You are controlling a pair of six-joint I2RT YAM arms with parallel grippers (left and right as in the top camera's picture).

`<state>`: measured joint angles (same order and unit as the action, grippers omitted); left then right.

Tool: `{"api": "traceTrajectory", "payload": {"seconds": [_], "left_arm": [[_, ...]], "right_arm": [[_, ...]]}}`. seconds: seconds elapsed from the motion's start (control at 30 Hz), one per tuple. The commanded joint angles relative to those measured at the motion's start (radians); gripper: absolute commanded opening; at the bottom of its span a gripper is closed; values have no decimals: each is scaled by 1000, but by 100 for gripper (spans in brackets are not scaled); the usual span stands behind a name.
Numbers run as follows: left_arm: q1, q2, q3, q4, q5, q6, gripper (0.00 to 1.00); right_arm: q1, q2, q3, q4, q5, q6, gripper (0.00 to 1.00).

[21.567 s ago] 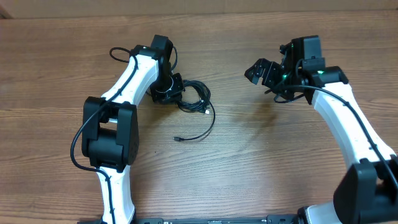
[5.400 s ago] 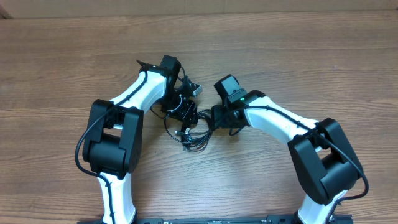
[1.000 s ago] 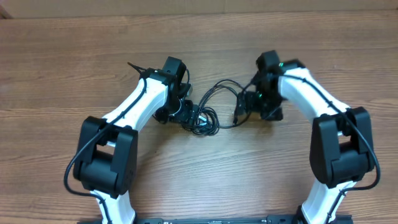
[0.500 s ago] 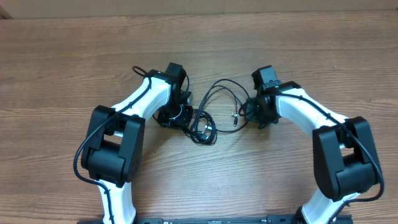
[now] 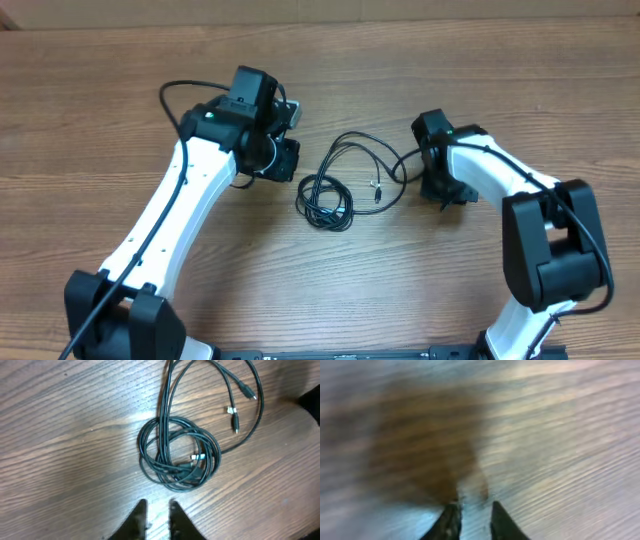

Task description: Untangle cables

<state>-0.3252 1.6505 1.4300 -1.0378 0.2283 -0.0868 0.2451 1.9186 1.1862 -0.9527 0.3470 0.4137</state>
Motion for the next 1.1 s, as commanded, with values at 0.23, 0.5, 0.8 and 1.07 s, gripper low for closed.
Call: {"api": "traceTrajectory", "payload": {"seconds": [0.23, 0.5, 0.8, 1.07], "left_arm": [[3, 41, -79, -51, 113, -68, 33], [3, 51, -225, 94, 111, -180, 35], [3, 68, -426, 381, 96, -322, 57], [4, 159, -437, 464, 96, -367, 65]], "right_arm": [[-4, 26, 192, -176, -515, -51, 74], [-3, 26, 124, -97, -565, 56, 55], [-3, 26, -45, 95, -463, 163, 41], [-3, 26, -101, 141, -460, 163, 28]]}}
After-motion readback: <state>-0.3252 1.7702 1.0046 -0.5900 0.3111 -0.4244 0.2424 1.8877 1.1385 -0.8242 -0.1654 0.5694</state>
